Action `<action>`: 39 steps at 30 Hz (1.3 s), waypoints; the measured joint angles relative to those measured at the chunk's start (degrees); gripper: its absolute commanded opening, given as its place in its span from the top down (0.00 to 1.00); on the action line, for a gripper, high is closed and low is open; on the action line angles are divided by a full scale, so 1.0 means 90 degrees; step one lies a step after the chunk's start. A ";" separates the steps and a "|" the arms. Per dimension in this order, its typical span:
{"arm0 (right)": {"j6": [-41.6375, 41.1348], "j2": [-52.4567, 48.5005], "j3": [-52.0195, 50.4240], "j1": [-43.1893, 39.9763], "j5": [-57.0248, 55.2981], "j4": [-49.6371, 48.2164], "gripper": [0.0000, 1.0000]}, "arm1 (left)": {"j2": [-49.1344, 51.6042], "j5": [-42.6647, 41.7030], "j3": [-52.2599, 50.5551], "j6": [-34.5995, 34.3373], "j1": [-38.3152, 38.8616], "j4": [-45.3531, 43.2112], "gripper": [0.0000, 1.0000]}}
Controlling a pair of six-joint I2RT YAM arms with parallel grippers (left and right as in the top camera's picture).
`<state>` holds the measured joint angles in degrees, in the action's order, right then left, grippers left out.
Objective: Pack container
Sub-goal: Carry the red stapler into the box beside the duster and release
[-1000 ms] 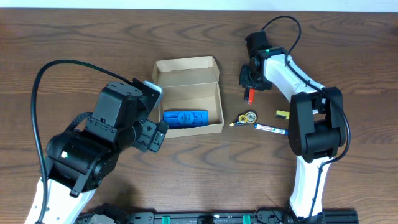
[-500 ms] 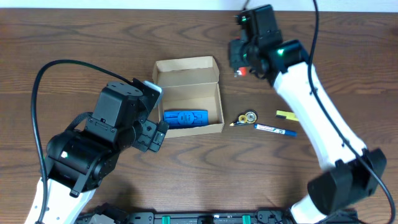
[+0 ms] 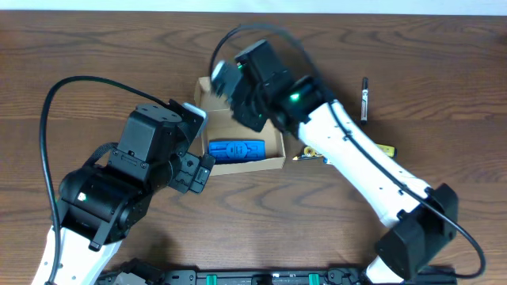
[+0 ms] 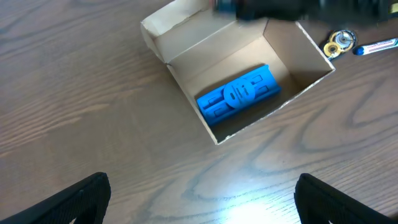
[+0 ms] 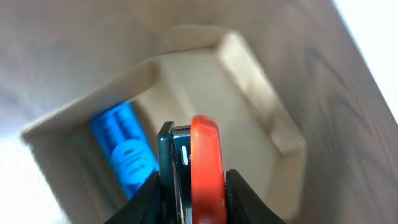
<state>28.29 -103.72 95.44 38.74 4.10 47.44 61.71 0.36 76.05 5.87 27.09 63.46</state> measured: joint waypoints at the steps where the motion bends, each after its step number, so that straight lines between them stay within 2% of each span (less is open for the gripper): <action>1: 0.0335 -0.0073 -0.0007 0.0029 0.0117 0.0083 0.99 | 0.0000 0.0000 0.0000 0.0000 0.0002 0.0000 0.05; 6: 0.1797 -0.0488 -0.0049 0.0032 0.0622 0.0384 0.99 | 0.0000 0.0000 0.0000 0.0000 0.0002 0.0000 0.05; 10: 0.2509 -0.0916 -0.0058 0.0032 0.0782 0.0306 0.99 | 0.0000 0.0000 0.0000 0.0000 0.0000 0.0000 0.05; 19: 0.3594 -0.1603 -0.0083 0.0032 0.0925 -0.0187 0.99 | 0.0002 0.0000 0.0000 0.0000 0.0000 0.0000 0.05; 25: 0.3895 -0.1785 -0.0083 0.0032 0.0996 -0.0345 0.98 | 0.0000 0.0000 0.0000 0.0000 0.0000 0.0000 0.05; 31: 0.3939 -0.1795 -0.0083 0.0032 0.1195 -0.0430 0.72 | 0.0002 0.0000 0.0000 0.0000 0.0002 0.0000 0.05; 35: 0.3922 -0.1795 -0.0083 0.0032 0.1263 -0.0444 0.67 | 0.0002 0.0000 0.0000 0.0000 0.0000 0.0000 0.05; 36: 0.3891 -0.1795 -0.0083 0.0032 0.1268 -0.0452 0.59 | 0.0000 0.0000 0.0000 0.0000 0.0000 0.0000 0.05; 37: 0.3840 -0.1795 -0.0083 0.0032 0.1270 -0.0452 0.47 | 0.0002 0.0000 0.0000 0.0000 0.0002 0.0000 0.05; 38: 0.3774 -0.1795 -0.0083 0.0032 0.1270 -0.0459 0.42 | 0.0002 0.0000 0.0000 0.0000 0.0000 0.0000 0.05; 39: 0.3718 -0.1795 -0.0083 0.0032 0.1280 -0.0474 0.41 | 0.0000 0.0000 0.0000 0.0000 0.0000 0.0000 0.05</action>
<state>61.76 -119.87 94.70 39.03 15.62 43.18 61.71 0.36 76.05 5.87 27.09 63.46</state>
